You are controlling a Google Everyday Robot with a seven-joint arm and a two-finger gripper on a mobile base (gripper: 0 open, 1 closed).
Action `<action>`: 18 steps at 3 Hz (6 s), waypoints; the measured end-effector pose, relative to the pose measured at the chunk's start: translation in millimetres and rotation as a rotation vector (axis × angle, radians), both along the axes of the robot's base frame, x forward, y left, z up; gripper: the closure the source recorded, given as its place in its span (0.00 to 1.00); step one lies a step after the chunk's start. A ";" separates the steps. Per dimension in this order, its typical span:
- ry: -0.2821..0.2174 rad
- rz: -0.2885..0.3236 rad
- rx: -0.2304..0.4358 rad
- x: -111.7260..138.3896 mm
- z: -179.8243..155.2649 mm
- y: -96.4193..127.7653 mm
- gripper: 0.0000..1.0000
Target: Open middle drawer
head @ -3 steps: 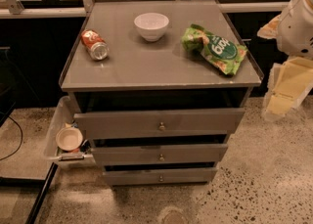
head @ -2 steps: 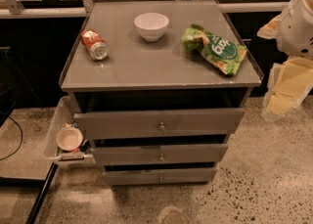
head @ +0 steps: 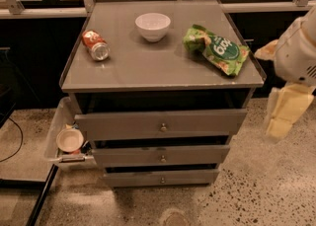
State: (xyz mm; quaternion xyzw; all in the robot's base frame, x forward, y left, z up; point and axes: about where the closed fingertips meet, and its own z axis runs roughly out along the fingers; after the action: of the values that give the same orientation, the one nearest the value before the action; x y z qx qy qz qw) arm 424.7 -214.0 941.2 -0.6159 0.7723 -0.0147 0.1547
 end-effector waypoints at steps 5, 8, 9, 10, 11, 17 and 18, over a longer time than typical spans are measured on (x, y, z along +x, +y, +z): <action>0.050 0.043 0.009 -0.3 -150.6 -14.3 0.00; -0.074 0.064 0.024 19.8 -279.2 -46.1 0.00; -0.066 0.064 0.030 26.8 -315.4 -51.6 0.00; -0.066 0.064 0.030 26.7 -315.5 -51.6 0.00; -0.045 0.042 0.072 31.2 -345.7 -57.0 0.00; -0.254 0.278 0.309 67.9 -458.9 -32.4 0.00; -0.246 0.308 0.367 81.7 -471.7 -18.9 0.00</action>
Offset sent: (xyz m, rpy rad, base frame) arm -0.0097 -0.0034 -0.1560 0.0580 0.0094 0.1427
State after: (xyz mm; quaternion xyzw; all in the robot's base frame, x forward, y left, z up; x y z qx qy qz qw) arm 506.4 -232.8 469.6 -0.6814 0.6346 0.0747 0.3569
